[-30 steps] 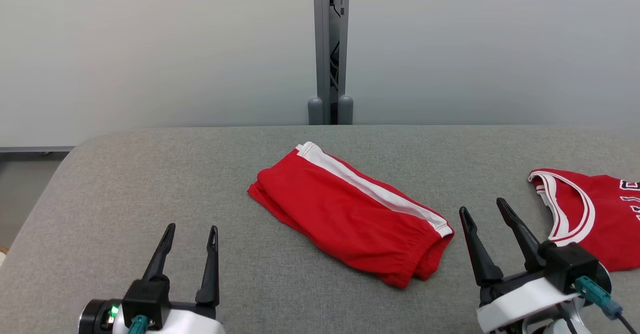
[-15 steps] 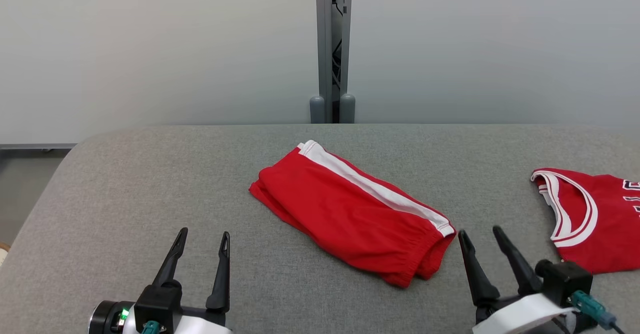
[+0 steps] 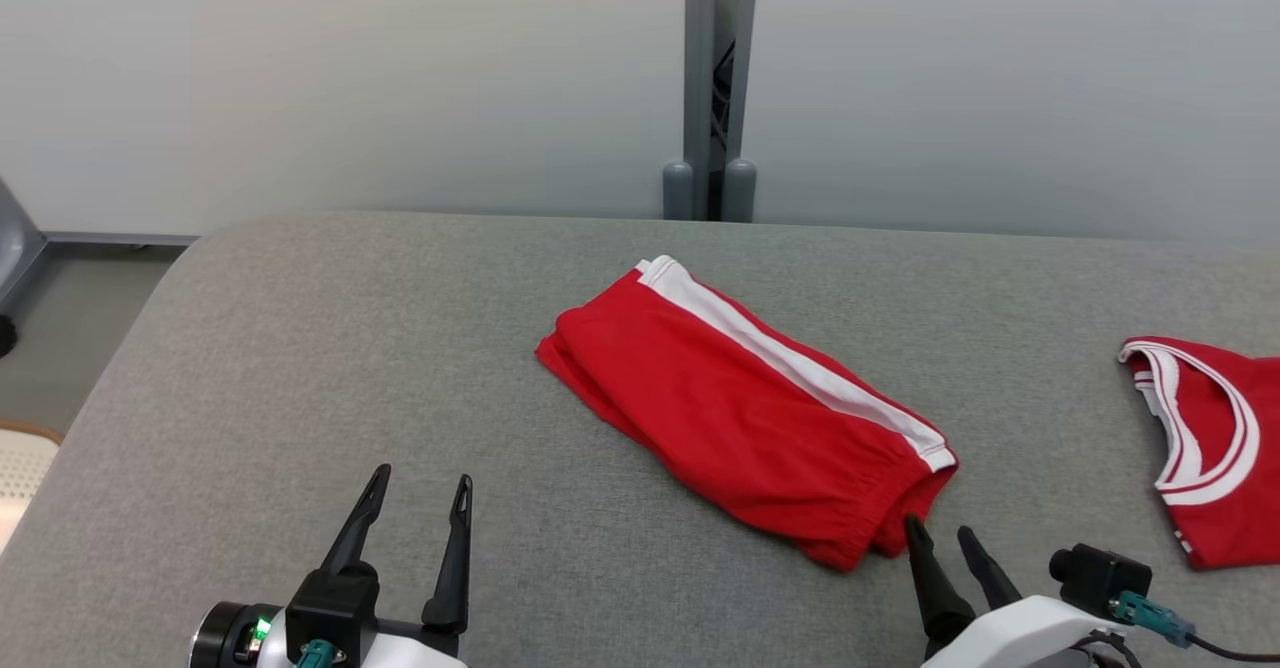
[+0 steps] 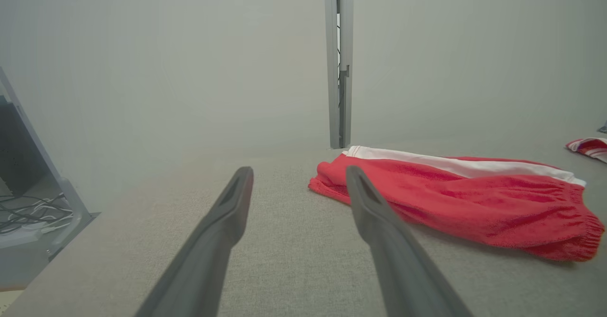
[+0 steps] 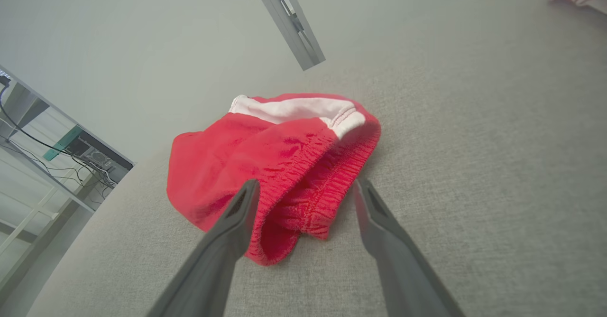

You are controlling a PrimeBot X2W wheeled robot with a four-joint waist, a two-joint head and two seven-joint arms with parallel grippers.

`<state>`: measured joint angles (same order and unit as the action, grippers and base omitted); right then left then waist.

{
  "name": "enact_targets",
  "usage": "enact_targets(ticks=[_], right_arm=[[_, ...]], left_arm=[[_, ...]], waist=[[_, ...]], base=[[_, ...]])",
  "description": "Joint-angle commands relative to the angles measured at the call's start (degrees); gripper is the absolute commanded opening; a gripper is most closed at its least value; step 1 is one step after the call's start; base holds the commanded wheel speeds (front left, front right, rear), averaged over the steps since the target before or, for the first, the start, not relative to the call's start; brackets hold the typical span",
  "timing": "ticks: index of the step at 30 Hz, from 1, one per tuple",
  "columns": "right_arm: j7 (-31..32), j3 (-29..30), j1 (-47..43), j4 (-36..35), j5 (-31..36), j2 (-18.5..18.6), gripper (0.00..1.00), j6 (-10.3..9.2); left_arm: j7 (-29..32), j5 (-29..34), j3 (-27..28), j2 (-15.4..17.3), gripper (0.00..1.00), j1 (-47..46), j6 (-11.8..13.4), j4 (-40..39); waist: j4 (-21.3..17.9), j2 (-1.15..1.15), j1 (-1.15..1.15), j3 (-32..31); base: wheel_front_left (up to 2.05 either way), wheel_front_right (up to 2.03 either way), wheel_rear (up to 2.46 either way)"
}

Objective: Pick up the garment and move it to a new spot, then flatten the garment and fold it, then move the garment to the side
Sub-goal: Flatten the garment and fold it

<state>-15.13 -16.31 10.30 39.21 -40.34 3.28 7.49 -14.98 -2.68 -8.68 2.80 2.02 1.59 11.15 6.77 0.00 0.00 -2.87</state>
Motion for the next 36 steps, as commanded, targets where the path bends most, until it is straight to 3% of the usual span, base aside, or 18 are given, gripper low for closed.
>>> enact_targets(ticks=[1, 7, 20, 36], right_arm=[[0.0, -0.5, 0.9, 1.0, -1.1, 0.1, 1.0, -0.02], [0.1, -2.7, 3.9, 5.2, -6.5, 0.0, 1.0, -0.02], [0.0, -3.2, 8.3, 14.8, -10.9, -0.1, 1.0, -0.02], [3.0, -7.9, 11.2, 14.5, -20.8, -0.3, 1.0, -0.01]], left_arm=[[-0.2, 0.2, 0.2, 0.3, 1.0, -1.0, 0.0, 0.1], [-0.2, 0.7, -0.6, 0.3, 1.0, -1.2, -0.3, 0.4], [-0.2, 0.2, -1.9, 0.2, 1.0, -1.5, 0.5, 0.1], [-0.2, 0.4, -2.9, 0.3, 1.0, -2.8, 0.4, 0.5]], waist=[[0.7, 0.0, 0.0, 0.4], [2.4, 0.0, 0.0, 1.2], [4.0, 0.0, 0.0, 2.7], [5.7, 0.0, 0.0, 4.5]], base=[[0.0, 0.0, 0.0], [0.0, 0.0, 0.0], [0.0, 0.0, 0.0], [0.0, 0.0, 0.0]])
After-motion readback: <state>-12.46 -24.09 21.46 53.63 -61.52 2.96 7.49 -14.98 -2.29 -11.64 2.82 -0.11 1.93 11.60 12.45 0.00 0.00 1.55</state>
